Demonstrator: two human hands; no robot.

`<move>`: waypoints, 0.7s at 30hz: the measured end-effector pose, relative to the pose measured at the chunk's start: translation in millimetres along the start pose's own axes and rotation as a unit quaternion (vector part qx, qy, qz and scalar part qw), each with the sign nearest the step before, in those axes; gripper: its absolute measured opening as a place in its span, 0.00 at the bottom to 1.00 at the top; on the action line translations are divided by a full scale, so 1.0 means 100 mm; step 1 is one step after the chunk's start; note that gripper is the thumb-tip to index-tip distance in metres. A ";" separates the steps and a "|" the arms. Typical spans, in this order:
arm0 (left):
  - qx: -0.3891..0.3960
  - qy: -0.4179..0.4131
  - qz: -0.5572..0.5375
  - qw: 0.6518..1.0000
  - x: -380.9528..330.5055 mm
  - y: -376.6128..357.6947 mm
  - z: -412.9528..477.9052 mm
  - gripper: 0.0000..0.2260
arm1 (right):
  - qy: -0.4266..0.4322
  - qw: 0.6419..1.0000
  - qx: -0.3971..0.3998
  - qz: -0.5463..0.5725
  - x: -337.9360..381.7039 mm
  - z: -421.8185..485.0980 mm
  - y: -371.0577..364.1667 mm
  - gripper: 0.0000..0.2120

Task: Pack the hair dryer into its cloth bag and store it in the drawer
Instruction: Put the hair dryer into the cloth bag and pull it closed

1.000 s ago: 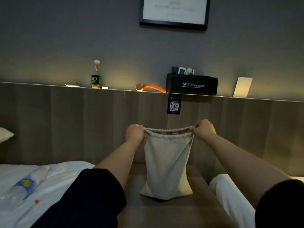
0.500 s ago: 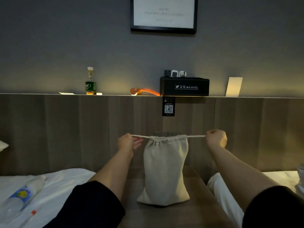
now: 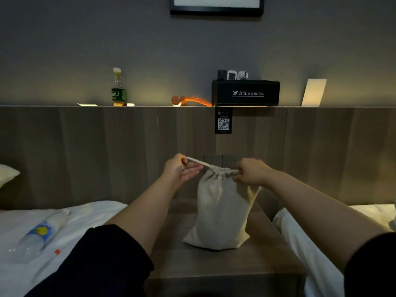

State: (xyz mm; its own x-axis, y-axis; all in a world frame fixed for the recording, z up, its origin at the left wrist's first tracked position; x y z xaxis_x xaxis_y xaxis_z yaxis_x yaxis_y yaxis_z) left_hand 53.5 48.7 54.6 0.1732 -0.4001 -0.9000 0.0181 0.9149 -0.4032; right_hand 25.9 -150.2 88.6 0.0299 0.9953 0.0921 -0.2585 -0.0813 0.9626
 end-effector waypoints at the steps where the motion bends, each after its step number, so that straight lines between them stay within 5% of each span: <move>1: -0.012 -0.017 0.094 0.995 -0.02 0.09 0.04 0.14 | 0.003 1.000 -0.002 0.007 0.02 -0.01 0.00 0.10; 2: -0.016 -0.049 0.240 0.969 -0.09 0.17 0.07 0.14 | 0.005 1.000 -0.011 0.014 0.02 -0.01 -0.01 0.11; 4: -0.014 -0.176 0.525 0.833 -0.34 0.15 0.08 0.12 | 0.013 0.999 -0.040 0.022 0.06 -0.02 0.01 0.10; 5: 0.009 -0.241 0.569 0.786 -0.43 0.03 0.02 0.13 | 0.018 0.998 -0.049 0.024 0.09 -0.04 0.02 0.10; 7: 0.136 -0.319 0.539 0.768 -0.41 -0.29 -0.09 0.18 | 0.029 0.997 -0.065 0.027 0.15 -0.07 0.03 0.10; 9: 0.242 -0.316 0.544 0.739 -0.26 -0.53 -0.18 0.16 | 0.034 0.995 -0.089 0.034 0.20 -0.11 0.09 0.09; 11: 0.268 -0.295 0.610 0.685 -0.12 -0.56 -0.17 0.14 | 0.028 0.993 -0.103 0.049 0.21 -0.14 0.13 0.10; 21: 0.276 -0.220 0.476 0.805 -0.03 -0.32 -0.12 0.16 | -0.034 0.977 -0.055 0.205 -0.25 -0.12 0.09 0.13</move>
State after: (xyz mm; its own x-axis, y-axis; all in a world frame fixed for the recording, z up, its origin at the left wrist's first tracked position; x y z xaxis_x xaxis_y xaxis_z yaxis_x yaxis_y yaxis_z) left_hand 40.9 19.5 68.4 0.6977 0.4433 -0.5628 0.0848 0.7290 0.6792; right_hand 11.2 -175.1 91.6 -0.0348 0.8742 0.4844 -0.3645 -0.4624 0.8083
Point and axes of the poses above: each hand's wrist, its own z-axis towards the middle knuckle, its own y-axis out of the back of the hand, x = y × z, the point moved 9 cm from there along z, towards the middle knuckle, and after that the axes turned 12 degrees about -y, right-handed, at the moved point
